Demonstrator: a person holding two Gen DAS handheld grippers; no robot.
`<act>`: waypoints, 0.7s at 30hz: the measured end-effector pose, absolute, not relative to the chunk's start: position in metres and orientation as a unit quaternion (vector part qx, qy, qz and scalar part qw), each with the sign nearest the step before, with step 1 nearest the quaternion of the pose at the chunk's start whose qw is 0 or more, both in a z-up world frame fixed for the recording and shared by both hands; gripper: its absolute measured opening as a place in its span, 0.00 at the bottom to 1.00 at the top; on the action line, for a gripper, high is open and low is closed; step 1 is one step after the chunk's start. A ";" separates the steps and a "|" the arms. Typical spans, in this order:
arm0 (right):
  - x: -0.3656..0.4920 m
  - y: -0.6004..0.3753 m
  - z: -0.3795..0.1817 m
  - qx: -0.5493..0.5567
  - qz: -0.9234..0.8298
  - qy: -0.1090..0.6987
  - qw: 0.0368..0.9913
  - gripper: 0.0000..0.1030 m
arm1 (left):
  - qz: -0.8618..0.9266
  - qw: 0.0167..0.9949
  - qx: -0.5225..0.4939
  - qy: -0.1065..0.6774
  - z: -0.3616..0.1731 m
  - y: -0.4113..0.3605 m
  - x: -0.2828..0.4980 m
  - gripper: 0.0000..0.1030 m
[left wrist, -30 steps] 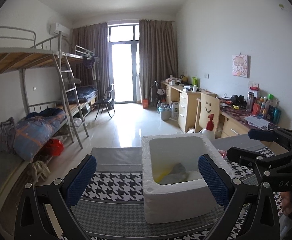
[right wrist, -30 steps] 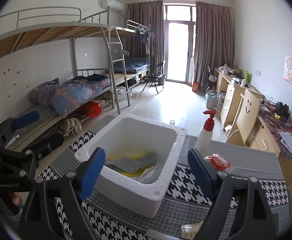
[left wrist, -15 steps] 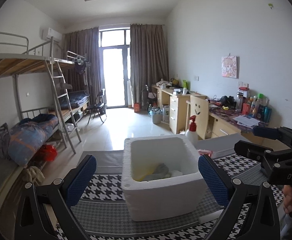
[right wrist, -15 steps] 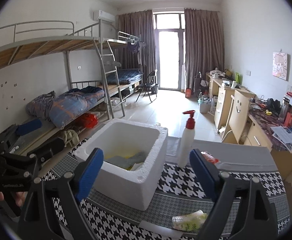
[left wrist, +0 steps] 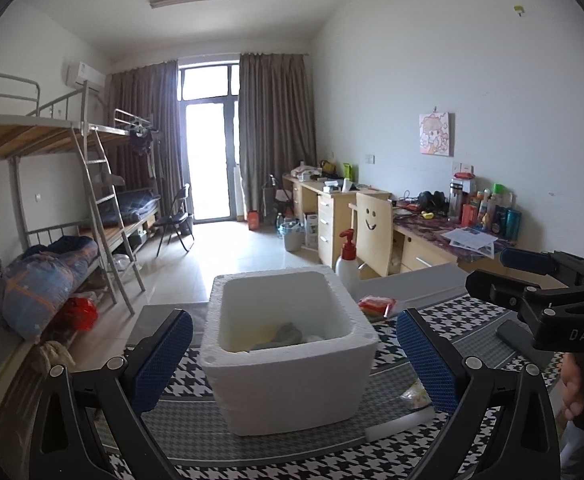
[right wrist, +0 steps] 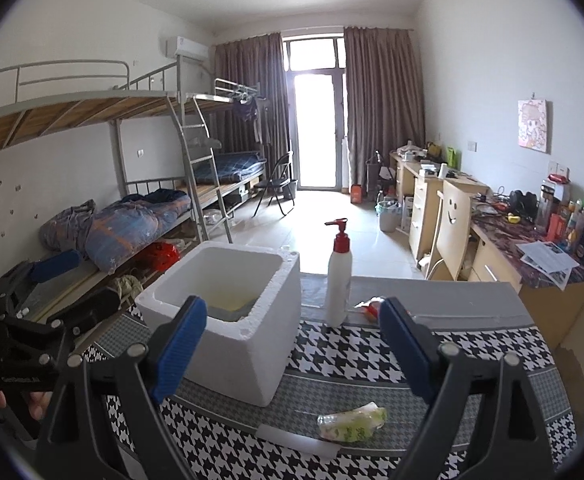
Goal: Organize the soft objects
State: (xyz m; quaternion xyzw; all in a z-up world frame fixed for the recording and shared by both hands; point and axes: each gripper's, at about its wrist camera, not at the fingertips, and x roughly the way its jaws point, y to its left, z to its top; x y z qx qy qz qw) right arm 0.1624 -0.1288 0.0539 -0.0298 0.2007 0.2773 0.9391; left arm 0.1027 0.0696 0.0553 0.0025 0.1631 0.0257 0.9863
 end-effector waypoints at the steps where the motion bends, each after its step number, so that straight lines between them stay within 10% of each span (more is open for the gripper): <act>1: 0.161 -0.131 0.053 -0.031 0.276 0.198 0.940 0.88 | 0.024 0.986 0.001 0.162 0.055 0.068 0.103 0.99; 21: 0.145 -0.158 0.034 -0.024 0.262 0.192 0.945 0.88 | 0.008 0.985 -0.013 0.170 0.027 0.051 0.100 0.99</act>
